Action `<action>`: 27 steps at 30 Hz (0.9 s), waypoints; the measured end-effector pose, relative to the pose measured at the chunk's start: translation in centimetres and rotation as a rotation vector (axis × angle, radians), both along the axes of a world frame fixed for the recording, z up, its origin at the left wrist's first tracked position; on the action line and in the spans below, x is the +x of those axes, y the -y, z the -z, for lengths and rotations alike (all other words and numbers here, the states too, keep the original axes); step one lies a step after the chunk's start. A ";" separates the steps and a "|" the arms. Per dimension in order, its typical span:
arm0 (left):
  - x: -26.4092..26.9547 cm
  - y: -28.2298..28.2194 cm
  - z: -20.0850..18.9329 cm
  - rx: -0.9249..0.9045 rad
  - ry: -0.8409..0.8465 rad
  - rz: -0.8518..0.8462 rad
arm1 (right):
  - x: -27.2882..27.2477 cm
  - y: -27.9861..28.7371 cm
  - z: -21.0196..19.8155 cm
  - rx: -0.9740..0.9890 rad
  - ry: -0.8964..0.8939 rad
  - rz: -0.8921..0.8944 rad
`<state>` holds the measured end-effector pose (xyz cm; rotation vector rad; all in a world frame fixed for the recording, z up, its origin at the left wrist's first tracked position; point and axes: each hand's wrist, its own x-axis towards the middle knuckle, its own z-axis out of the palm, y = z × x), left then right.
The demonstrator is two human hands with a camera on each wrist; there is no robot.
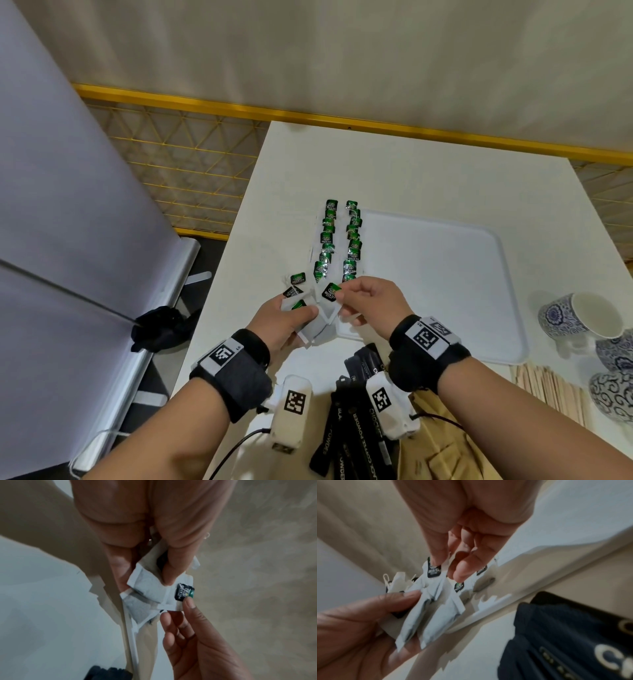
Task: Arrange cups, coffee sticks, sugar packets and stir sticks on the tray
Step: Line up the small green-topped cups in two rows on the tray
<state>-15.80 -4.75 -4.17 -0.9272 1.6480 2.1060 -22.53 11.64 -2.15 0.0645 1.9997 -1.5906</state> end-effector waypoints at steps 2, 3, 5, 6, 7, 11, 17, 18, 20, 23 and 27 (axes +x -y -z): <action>0.0 0.1 0.0 -0.004 0.004 -0.011 | -0.3 -0.1 0.0 0.003 -0.026 0.030; 0.0 0.1 0.0 -0.007 0.003 -0.014 | -0.4 -0.2 0.0 0.003 -0.036 0.040; 0.0 0.3 0.1 -0.009 0.002 -0.021 | -0.7 -0.4 0.0 0.000 -0.050 0.052; 0.0 0.4 0.1 -0.010 0.006 -0.029 | -0.8 -0.5 0.0 -0.002 -0.057 0.054; 0.0 0.5 0.2 -0.013 0.011 -0.040 | -0.9 -0.6 0.0 -0.004 -0.063 0.052; 0.2 0.6 0.4 -0.032 0.030 -0.071 | -0.7 -1.0 0.1 0.026 -0.061 -0.008; 0.4 1.0 0.3 -0.065 0.027 -0.100 | -0.2 -2.1 0.2 0.100 0.036 -0.236; 0.5 1.1 0.3 -0.065 0.028 -0.108 | -0.2 -2.2 0.2 0.119 0.043 -0.258; 0.5 1.1 0.1 -0.058 0.026 -0.114 | -0.5 -2.3 0.5 0.170 0.023 -0.249; 0.5 1.0 -0.1 -0.058 0.024 -0.113 | -1.2 -2.1 0.9 0.262 -0.036 -0.173; 0.4 0.8 -0.6 -0.070 0.025 -0.101 | -1.8 -1.7 1.4 0.323 -0.095 -0.139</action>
